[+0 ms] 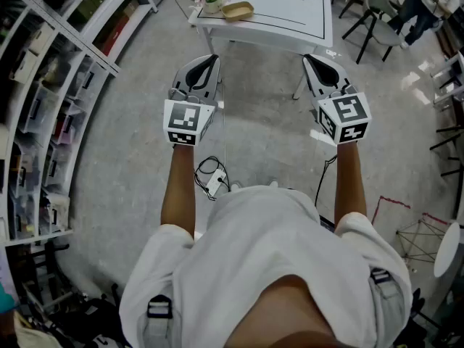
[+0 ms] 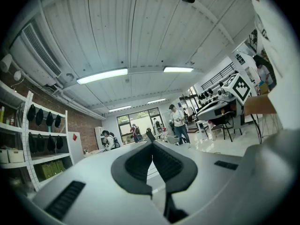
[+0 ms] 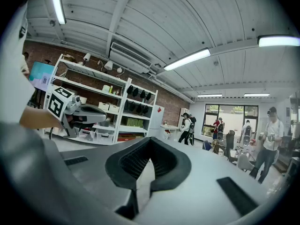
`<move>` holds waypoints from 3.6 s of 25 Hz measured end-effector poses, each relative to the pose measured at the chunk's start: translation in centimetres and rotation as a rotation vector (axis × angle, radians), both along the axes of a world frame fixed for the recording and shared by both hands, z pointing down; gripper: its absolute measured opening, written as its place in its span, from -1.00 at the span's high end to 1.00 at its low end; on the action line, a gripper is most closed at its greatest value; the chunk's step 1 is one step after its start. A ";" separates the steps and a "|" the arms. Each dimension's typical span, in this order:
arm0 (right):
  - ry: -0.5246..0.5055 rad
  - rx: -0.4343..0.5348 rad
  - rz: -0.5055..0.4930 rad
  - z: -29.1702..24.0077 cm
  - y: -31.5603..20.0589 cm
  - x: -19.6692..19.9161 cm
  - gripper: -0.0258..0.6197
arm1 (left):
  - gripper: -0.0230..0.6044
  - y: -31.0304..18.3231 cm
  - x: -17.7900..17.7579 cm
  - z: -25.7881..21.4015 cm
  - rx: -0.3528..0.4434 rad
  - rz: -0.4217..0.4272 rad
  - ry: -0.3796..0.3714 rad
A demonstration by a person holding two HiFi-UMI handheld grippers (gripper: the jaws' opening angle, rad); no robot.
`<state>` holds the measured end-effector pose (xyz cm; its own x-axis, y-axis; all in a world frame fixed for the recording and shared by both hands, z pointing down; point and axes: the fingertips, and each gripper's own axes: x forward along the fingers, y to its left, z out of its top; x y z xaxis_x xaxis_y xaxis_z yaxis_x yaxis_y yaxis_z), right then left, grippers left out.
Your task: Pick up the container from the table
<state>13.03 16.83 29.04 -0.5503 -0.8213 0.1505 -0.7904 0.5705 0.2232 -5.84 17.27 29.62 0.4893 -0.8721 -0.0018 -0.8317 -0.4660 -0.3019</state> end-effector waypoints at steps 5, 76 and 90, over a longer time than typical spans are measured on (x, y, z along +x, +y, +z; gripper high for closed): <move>-0.006 -0.001 -0.012 0.3 -0.8 1.2 0.88 | 0.87 -0.4 1.5 0.7 -0.006 -0.004 -0.017; 0.218 -0.245 -0.419 16.4 -58.7 -12.2 0.87 | 0.87 -55.6 -6.5 13.9 -0.297 -0.198 0.080; 0.583 -0.365 -0.776 31.1 -59.6 -16.4 0.69 | 0.87 -53.5 -7.0 22.9 -0.498 -0.359 0.157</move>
